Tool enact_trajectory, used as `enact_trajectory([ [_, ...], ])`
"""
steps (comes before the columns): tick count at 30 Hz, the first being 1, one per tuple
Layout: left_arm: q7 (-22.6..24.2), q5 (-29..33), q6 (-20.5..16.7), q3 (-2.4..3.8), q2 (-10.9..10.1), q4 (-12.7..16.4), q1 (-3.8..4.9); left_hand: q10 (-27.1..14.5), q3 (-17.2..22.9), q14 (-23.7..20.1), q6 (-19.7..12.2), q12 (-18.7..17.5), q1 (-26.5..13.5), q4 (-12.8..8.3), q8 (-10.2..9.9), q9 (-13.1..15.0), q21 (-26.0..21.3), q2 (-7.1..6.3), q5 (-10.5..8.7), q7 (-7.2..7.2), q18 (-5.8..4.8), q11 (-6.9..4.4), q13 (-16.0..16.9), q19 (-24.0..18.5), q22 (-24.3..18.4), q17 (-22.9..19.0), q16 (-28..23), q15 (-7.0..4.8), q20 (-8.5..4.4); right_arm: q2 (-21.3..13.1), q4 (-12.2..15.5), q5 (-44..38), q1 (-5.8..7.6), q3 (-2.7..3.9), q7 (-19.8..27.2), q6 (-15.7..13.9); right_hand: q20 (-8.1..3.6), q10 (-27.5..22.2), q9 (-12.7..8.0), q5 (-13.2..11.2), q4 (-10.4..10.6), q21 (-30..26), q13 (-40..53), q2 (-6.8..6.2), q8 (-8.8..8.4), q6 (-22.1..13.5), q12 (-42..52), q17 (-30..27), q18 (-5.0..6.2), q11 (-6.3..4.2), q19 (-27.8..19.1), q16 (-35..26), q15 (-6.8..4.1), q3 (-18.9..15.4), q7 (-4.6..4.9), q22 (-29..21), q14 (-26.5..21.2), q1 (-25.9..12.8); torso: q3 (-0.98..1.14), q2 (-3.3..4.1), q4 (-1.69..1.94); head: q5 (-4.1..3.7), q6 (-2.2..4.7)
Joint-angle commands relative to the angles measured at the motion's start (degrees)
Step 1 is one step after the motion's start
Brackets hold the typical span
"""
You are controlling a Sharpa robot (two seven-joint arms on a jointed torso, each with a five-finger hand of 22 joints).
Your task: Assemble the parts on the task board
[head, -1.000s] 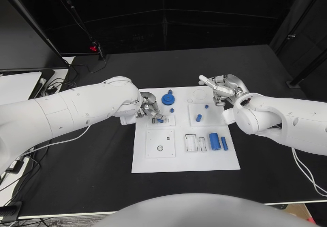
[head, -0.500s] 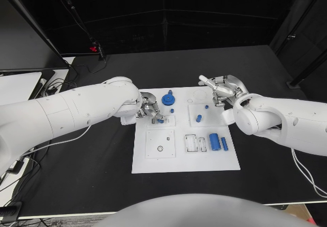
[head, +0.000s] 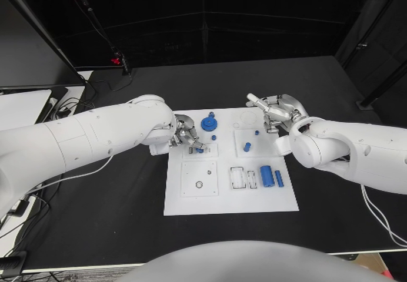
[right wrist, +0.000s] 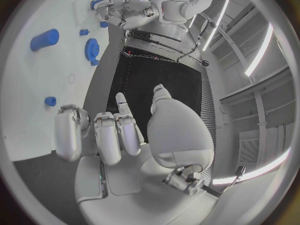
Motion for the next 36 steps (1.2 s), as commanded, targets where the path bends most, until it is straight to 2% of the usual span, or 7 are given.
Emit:
enact_trajectory([
  [1, -2.32, -0.62, 1.42, -0.2, -0.04, 0.15, -0.24, 6.21, -0.43, 6.0, -0.49, -0.25, -3.68, -1.62, -0.39, 0.32, 0.18, -0.66, -2.75, -0.34, -0.37, 0.19, 14.84, 6.09, 15.07, 15.1, 0.05, 0.56, -0.2, -0.01, 0.08, 0.81, 0.05, 0.02, 0.21, 0.32, 0.35, 6.16, -0.09, 0.16, -0.13, -0.2, 15.08, 0.67, 0.09, -0.17, 0.14, 15.09, 0.53, 0.41, -0.1, 0.14, 0.39, -0.25, 0.24, 11.48, 5.85, -0.09, -0.01, 0.01, 0.0, 0.01, -0.05],
  [3, -2.43, -1.29, 0.99, -0.2, -0.02, 0.19, -0.25, 6.21, -2.61, 6.0, -0.63, -0.25, -7.37, -1.74, -0.37, 0.58, 0.18, -1.37, -5.63, -0.22, -0.37, 0.3, 14.84, 6.09, 15.07, 15.1, 0.05, 0.66, -0.25, 0.0, 0.06, 0.95, 0.05, 0.02, 0.23, 0.35, 0.36, 6.16, -0.08, 0.18, -0.14, -0.17, 15.08, 0.79, 0.12, -0.13, 0.14, 15.09, 0.52, 0.42, -0.07, 0.14, 0.39, -0.29, 0.24, 11.49, 5.85, -0.19, -0.01, 0.0, 0.01, 0.01, -0.07],
  [9, -2.28, -2.58, -0.25, -0.2, 0.05, 0.15, -0.26, 6.21, -5.96, 6.0, -0.96, -0.25, -12.29, -1.63, -0.25, 1.29, 0.18, -1.71, -8.77, -0.24, -0.37, 0.19, 14.84, 6.09, 15.07, 15.1, 0.05, 0.74, -0.29, 0.01, 0.03, 1.12, 0.04, 0.02, 0.23, 0.39, 0.36, 6.16, -0.08, 0.18, -0.14, -0.17, 15.08, 0.79, 0.12, -0.13, 0.14, 15.09, 0.52, 0.42, -0.07, 0.14, 0.39, -0.29, 0.24, 11.49, 5.85, -0.19, 0.0, 0.01, 0.0, 0.02, -0.06],
  [20, -1.91, -3.2, -2.45, -0.2, 0.01, 0.46, -0.27, 6.21, -10.06, 6.0, -1.92, -0.25, -16.86, -1.67, 0.05, 2.61, 0.18, -1.69, -11.07, 0.01, -0.37, 0.38, 14.84, 6.09, 15.07, 15.1, 0.05, 1.0, -0.14, 0.02, -0.02, 1.19, 0.04, 0.02, 0.15, 0.51, 0.36, 6.16, -0.07, 0.18, -0.14, -0.16, 15.08, 0.88, 0.15, -0.1, 0.14, 15.09, 0.52, 0.41, -0.07, 0.14, 0.39, -0.32, 0.24, 11.49, 5.85, -0.26, -0.03, 0.04, -0.02, -0.1, -0.22],
  [27, -0.52, -4.33, -6.66, -0.2, -0.7, 1.25, -0.25, 6.21, -14.12, 6.0, -3.22, -0.25, -21.56, -1.72, 1.42, 4.65, 0.18, -1.39, -18.4, 0.39, -0.37, 0.73, 14.84, 6.09, 15.07, 15.1, 0.05, 1.32, 0.14, 0.04, -0.11, 1.19, 0.03, 0.02, -0.03, 0.67, 0.36, 6.16, -0.07, 0.18, -0.14, -0.16, 15.08, 0.88, 0.15, -0.1, 0.14, 15.09, 0.52, 0.41, -0.07, 0.14, 0.39, -0.32, 0.24, 11.49, 5.85, -0.26, -0.01, -0.01, 0.01, -0.07, -0.16],
  [31, 0.75, -4.52, -8.06, -0.19, -2.49, 3.1, 0.19, 6.21, -14.99, 6.0, -3.44, -0.25, -22.33, -1.73, 1.83, 5.17, 0.18, -2.13, -19.55, 0.41, -0.37, 0.75, 14.84, 6.09, 15.07, 15.1, 0.05, 1.35, 0.19, 0.1, -0.16, 1.19, 0.01, 0.02, -0.18, 0.79, 0.36, 6.16, -0.07, 0.18, -0.14, -0.16, 15.08, 0.88, 0.15, -0.1, 0.14, 15.09, 0.52, 0.41, -0.07, 0.14, 0.39, -0.32, 0.24, 11.49, 5.85, -0.26, 0.0, -0.03, 0.01, -0.18, -0.01],
  [36, 3.34, -3.69, -8.24, -0.18, -4.9, 4.82, 1.77, 6.21, -14.68, 6.0, -3.61, -0.25, -21.42, -1.82, 2.57, 5.95, 0.18, -2.3, -19.2, 0.41, -0.37, 0.82, 14.84, 6.09, 15.07, 15.1, 0.05, 1.27, 0.18, 0.19, -0.32, 1.19, -0.01, 0.01, -0.47, 0.88, 0.36, 6.16, -0.07, 0.17, -0.14, -0.21, 15.08, 0.99, 0.17, -0.08, 0.14, 15.09, 0.53, 0.41, -0.11, 0.14, 0.39, -0.37, 0.23, 11.47, 5.85, -0.36, 0.12, -0.11, 0.03, -0.13, 0.14],
])
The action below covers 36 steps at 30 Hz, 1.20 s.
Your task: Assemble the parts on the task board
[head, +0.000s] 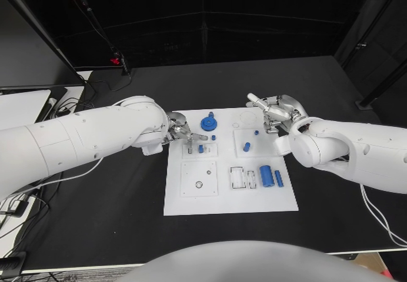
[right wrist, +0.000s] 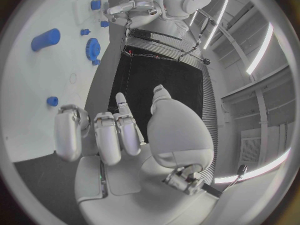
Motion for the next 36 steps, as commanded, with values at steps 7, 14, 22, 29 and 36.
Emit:
enact_trajectory([
  [7, 6.1, 1.95, 2.31, 0.13, -3.12, 0.6, 3.18, 5.91, 0.63, 5.88, -0.52, 0.2, 3.1, -0.03, 1.3, 1.29, 0.18, 0.67, 0.95, -0.44, -0.37, 0.27, 15.06, 6.09, 15.09, 15.1, 0.05, 0.24, 0.13, 0.05, -0.06, 0.2, 0.03, 0.02, -0.45, 0.73, 0.37, 6.16, -0.07, 0.16, 0.03, -0.23, 15.08, 0.69, 0.18, -0.08, 0.14, 15.1, 0.54, 0.41, -0.13, 0.14, 0.4, -0.22, 0.24, 11.46, 5.85, -0.08, 0.04, 0.01, 0.0, 0.26, 0.56],
  [14, 7.35, 2.35, 6.33, 0.12, -2.64, -3.58, 3.91, 5.91, 0.64, 5.88, 0.02, 0.2, 5.05, 0.08, 1.87, 1.79, 0.18, 2.25, -0.44, -0.75, -0.37, -0.02, 15.06, 6.09, 15.09, 15.1, 0.05, 0.03, -0.02, 0.1, -0.19, 0.19, 0.03, 0.01, -0.94, 0.98, 0.37, 6.16, -0.07, 0.14, 0.03, -0.32, 15.08, 0.71, 0.18, -0.08, 0.14, 15.1, 0.57, 0.41, -0.21, 0.14, 0.4, -0.27, 0.23, 11.43, 5.85, -0.15, -0.01, 0.05, -0.11, 0.73, 0.98],
  [22, 8.03, 2.41, 8.97, 0.11, 0.43, -9.89, 3.96, 5.91, 0.26, 5.88, 2.51, 0.2, 6.39, 0.04, 0.71, 1.16, 0.18, 5.94, -1.99, -1.48, -0.37, -0.64, 15.06, 6.09, 15.09, 15.1, 0.05, -0.4, -0.27, 0.16, -0.21, -0.06, 0.03, 0.01, -1.6, 0.76, 0.37, 6.16, -0.06, 0.12, 0.04, -0.37, 15.08, 0.7, 0.22, -0.05, 0.14, 15.1, 0.59, 0.4, -0.25, 0.14, 0.4, -0.43, 0.22, 11.41, 5.85, -0.39, -0.06, 0.1, -0.06, 0.95, 1.18],
  [29, 8.87, 2.4, 11.04, 0.11, 2.97, -13.64, 3.38, 5.91, -1.19, 5.88, 4.97, 0.2, 8.29, 0.05, -3.0, -1.11, 0.18, 7.37, -2.26, -1.66, -0.37, -0.89, 15.06, 6.09, 15.09, 15.1, 0.05, -0.65, -0.52, 0.21, -0.2, -0.09, 0.03, 0.01, -1.83, 0.91, 0.37, 6.16, -0.06, 0.13, 0.04, -0.43, 15.08, 0.72, 0.24, -0.04, 0.14, 15.1, 0.61, 0.4, -0.3, 0.14, 0.39, -0.48, 0.22, 11.38, 5.85, -0.47, -0.07, 0.1, -0.08, 1.03, 1.43],
  [36, 9.31, 2.4, 13.3, 0.11, 4.96, -16.58, 2.63, 5.91, -2.89, 5.88, 7.46, 0.2, 8.62, 0.04, -5.28, -2.54, 0.18, 7.98, -2.28, -1.91, -0.37, -1.12, 15.06, 6.09, 15.09, 15.1, 0.05, -0.82, -0.66, 0.24, -0.21, -0.1, 0.03, 0.01, -1.98, 0.96, 0.37, 6.16, -0.06, 0.13, 0.04, -0.43, 15.08, 0.72, 0.24, -0.04, 0.14, 15.1, 0.61, 0.4, -0.3, 0.14, 0.39, -0.48, 0.22, 11.38, 5.85, -0.47, -0.05, 0.12, -0.06, 1.01, 1.43],
])
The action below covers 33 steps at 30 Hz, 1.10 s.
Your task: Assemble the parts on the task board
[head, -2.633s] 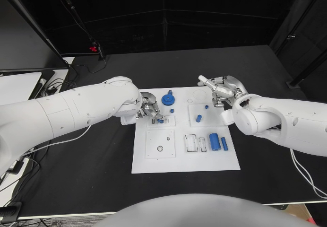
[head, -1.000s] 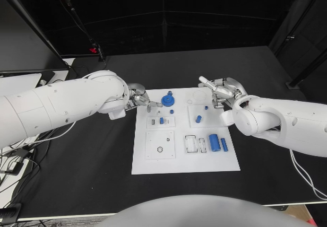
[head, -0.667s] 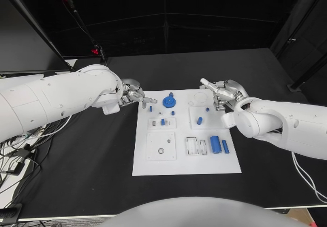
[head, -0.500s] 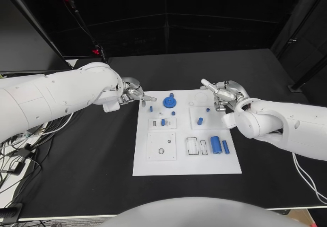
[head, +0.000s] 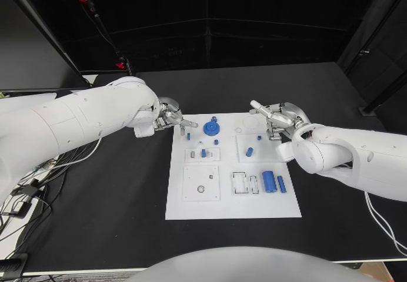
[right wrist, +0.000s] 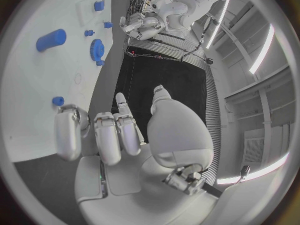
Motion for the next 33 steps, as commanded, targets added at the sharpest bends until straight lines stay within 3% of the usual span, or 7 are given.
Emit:
enact_trajectory([
  [1, 1.43, 0.38, 3.85, 0.04, 0.75, -1.16, -0.2, 6.17, -0.45, 5.84, 0.78, 0.2, 0.5, -0.01, -0.55, -0.35, 0.18, 0.43, -0.29, 0.0, -0.37, -0.44, 15.08, 5.88, 15.09, 15.1, 0.05, -0.45, -0.46, 0.08, 0.08, -0.09, 0.07, 0.02, -0.12, 0.57, 0.15, 6.16, -0.06, 0.13, -0.11, -0.17, 15.08, 0.5, 0.24, -0.04, 0.14, 15.05, 0.6, 0.4, -0.08, 0.14, 0.39, -0.33, 0.22, 11.38, 5.85, -0.25, 0.03, 0.01, 0.08, -0.11, -0.02],
  [13, 0.87, 0.37, 6.77, 0.04, 2.56, -4.75, -1.32, 6.17, -1.03, 5.84, 2.52, 0.2, 1.8, -0.06, -2.24, -1.35, 0.18, 1.56, -0.26, -0.24, -0.37, -0.66, 15.08, 5.88, 15.09, 15.1, 0.05, -0.62, -0.51, 0.17, 0.06, -0.1, 0.07, 0.02, -0.23, 0.58, 0.15, 6.16, -0.06, 0.18, -0.12, -0.16, 15.08, 0.57, 0.25, -0.03, 0.14, 15.05, 0.6, 0.39, -0.07, 0.14, 0.39, -0.37, 0.21, 11.39, 5.85, -0.33, 0.02, -0.01, 0.1, -0.29, -0.48],
  [33, -0.64, 0.27, 6.13, 0.04, 4.02, -7.31, -1.83, 6.17, -2.32, 5.84, 3.59, 0.2, 0.89, 0.05, -3.65, -2.02, 0.18, 2.13, -0.13, -0.23, -0.37, -0.68, 15.08, 5.88, 15.09, 15.1, 0.05, -0.7, -0.42, 0.31, 0.14, -0.1, 0.06, 0.02, -0.39, 0.64, 0.15, 6.16, -0.06, 0.18, -0.12, -0.16, 15.08, 0.57, 0.25, -0.03, 0.14, 15.05, 0.6, 0.39, -0.07, 0.14, 0.39, -0.37, 0.21, 11.39, 5.85, -0.33, 0.05, -0.02, 0.07, -0.26, -0.84],
])
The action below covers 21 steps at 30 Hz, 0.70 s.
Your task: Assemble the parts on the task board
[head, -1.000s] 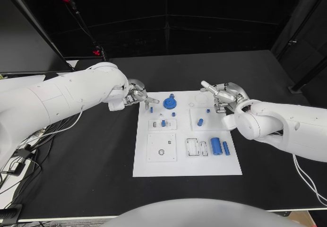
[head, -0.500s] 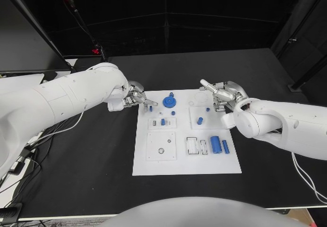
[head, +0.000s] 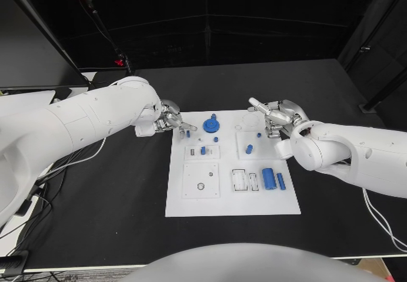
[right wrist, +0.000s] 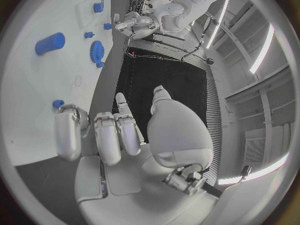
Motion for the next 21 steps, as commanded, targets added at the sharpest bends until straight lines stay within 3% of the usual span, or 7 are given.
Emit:
enact_trajectory([
  [1, -0.25, -0.02, -0.28, 0.04, 0.2, -0.5, -0.01, 5.89, -0.39, 6.03, 0.38, -0.22, -0.26, -0.01, -0.29, -0.08, 0.18, 0.04, -0.13, 0.15, -0.37, -0.39, 14.91, 6.09, 15.09, 15.1, 0.05, -0.5, -0.22, 0.0, 0.14, -0.09, 0.06, 0.02, 0.13, 0.5, 0.16, 6.16, -0.06, 0.18, -0.12, -0.16, 15.08, 0.27, 0.25, -0.03, 0.14, 15.07, 0.6, 0.4, -0.07, 0.14, 0.39, -0.37, 0.21, 11.39, 5.85, -0.04, -0.01, 0.04, -0.01, -0.07, 0.03],
  [14, 0.82, -1.27, -2.15, 0.04, 1.57, -3.21, -0.51, 5.89, -0.66, 6.03, 0.54, -0.22, 0.68, -0.27, -0.83, -0.22, 0.18, -0.27, -0.09, 0.14, -0.37, -0.38, 14.91, 6.09, 15.09, 15.1, 0.05, -0.42, -0.28, 0.08, 0.14, -0.09, 0.06, 0.02, 0.1, 0.44, 0.16, 6.16, -0.06, 0.18, -0.12, -0.16, 15.08, 0.27, 0.25, -0.03, 0.14, 15.07, 0.6, 0.4, -0.07, 0.14, 0.39, -0.37, 0.21, 11.39, 5.85, -0.04, -0.03, 0.0, -0.13, -0.14, 0.0],
  [21, 1.11, -1.75, -2.42, 0.04, 2.37, -4.7, -0.8, 5.89, -0.71, 6.03, 0.52, -0.22, 0.86, -0.27, -0.97, -0.25, 0.18, -0.29, -0.09, 0.15, -0.37, -0.37, 14.91, 6.09, 15.09, 15.1, 0.05, -0.39, -0.3, 0.14, 0.15, -0.09, 0.06, 0.02, 0.07, 0.38, 0.16, 6.16, -0.06, 0.18, -0.12, -0.16, 15.08, 0.27, 0.25, -0.03, 0.14, 15.07, 0.6, 0.4, -0.07, 0.14, 0.39, -0.37, 0.21, 11.39, 5.85, -0.04, 0.0, 0.06, -0.02, -0.32, -0.01],
])
